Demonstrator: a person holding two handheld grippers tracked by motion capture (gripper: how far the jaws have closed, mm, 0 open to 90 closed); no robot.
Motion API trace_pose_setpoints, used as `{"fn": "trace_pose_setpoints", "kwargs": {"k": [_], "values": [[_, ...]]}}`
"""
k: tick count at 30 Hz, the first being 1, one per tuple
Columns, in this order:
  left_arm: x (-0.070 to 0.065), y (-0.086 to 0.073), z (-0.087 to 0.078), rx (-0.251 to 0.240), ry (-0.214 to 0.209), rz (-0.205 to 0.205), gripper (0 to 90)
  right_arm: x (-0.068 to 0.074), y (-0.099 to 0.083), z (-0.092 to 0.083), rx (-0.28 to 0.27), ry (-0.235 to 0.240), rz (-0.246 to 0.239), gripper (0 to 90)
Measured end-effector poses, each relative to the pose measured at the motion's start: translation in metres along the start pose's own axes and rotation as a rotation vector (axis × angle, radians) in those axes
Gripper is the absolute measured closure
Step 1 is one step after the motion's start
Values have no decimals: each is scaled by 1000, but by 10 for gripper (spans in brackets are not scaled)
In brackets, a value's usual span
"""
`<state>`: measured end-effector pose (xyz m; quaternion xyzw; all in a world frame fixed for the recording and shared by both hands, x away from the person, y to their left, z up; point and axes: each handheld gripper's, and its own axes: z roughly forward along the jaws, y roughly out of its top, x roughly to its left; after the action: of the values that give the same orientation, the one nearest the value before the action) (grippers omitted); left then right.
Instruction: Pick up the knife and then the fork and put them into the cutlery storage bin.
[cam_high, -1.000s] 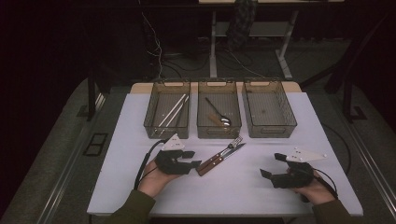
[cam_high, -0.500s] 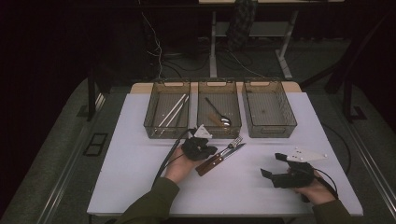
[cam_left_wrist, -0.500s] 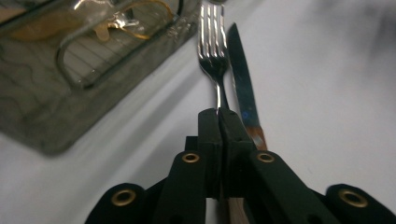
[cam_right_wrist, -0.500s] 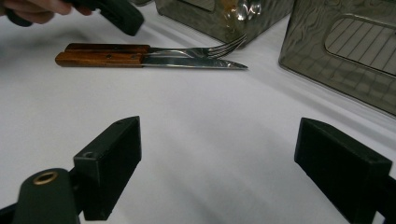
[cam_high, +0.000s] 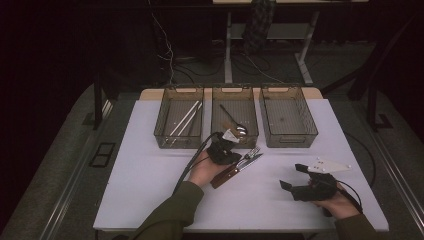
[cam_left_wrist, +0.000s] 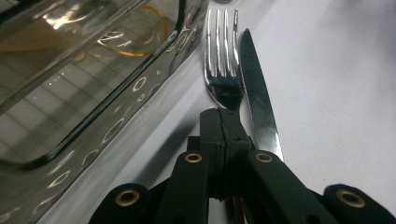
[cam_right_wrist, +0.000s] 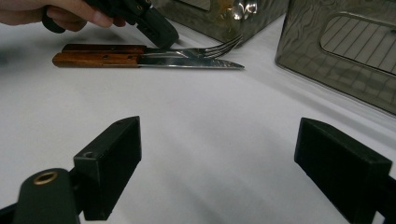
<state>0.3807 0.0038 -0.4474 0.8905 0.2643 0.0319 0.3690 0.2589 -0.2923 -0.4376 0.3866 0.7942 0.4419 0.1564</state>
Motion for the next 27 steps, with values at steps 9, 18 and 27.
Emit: {"fn": "trace_pose_setpoints", "kwargs": {"k": [9, 18, 27], "values": [[-7, 1, 2, 6, -37, 37, 889, 0, 0, 0, 1, -1, -6, 142], [-21, -7, -35, -62, -65, 72, 769, 0, 0, 1, 6, -4, -11, 142], [-36, -24, -29, -26, -51, 148, 778, 1, 0, 1, 8, -7, -10, 142]]}}
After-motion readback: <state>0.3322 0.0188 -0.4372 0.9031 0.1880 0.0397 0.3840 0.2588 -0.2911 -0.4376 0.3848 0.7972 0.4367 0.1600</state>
